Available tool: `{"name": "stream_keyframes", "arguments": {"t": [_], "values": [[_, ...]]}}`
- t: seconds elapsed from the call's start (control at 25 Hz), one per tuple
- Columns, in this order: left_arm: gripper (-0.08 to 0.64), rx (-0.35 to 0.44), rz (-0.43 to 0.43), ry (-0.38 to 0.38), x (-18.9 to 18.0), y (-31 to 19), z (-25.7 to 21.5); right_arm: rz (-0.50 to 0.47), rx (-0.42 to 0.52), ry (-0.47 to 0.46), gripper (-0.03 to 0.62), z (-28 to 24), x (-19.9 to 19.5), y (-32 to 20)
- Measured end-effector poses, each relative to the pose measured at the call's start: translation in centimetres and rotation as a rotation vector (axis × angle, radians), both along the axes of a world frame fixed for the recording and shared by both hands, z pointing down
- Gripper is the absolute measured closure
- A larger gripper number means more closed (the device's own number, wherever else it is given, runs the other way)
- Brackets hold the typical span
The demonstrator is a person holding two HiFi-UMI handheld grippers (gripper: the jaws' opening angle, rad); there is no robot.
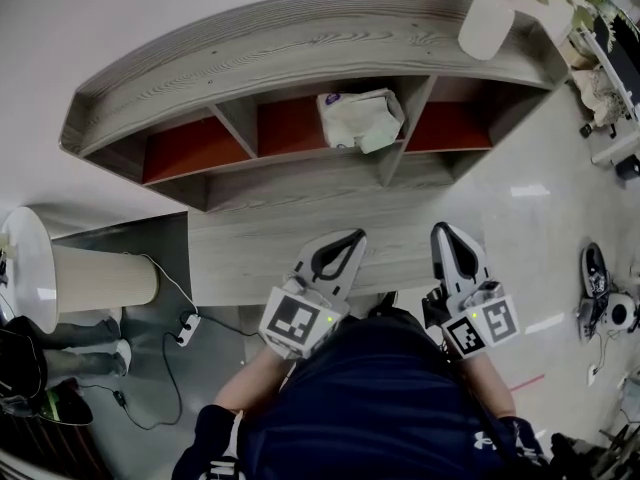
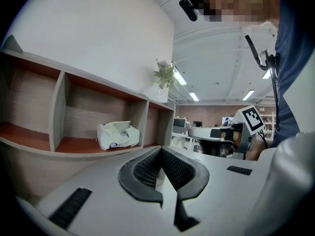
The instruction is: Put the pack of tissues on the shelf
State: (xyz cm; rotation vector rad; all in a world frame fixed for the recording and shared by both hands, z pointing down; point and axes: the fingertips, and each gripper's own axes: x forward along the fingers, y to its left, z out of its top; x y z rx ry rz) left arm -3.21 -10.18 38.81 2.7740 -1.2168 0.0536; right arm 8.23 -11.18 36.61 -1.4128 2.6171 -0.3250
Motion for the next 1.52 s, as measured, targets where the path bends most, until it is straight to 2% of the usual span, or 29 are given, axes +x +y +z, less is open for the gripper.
{"name": "stream_keyframes", "arguments": {"t": [0.48,0.84,1.16,1.52], "values": [[0.545,-0.021,-0.022,-0.007,-0.3,0.0,0.7,0.025,-0.011,-0.005,0.581,0.7,0.6,-0.1],[0.545,-0.046,0.007,-0.027,0.2,-0.1,1.7,0.032,-0.018,-0.003,0.581,1.0,1.0,-0.3],[0.543,-0.051,0.007,-0.007,0.7,-0.6,1.6,0.027,-0.024,-0.003,0.581,1.2,1.1,-0.5],[0.545,-0.06,0.02,-0.042,0.8,-0.8,2.1,0.022,-0.036,-0.01,0.581,1.4,1.2,-0.8]]}}
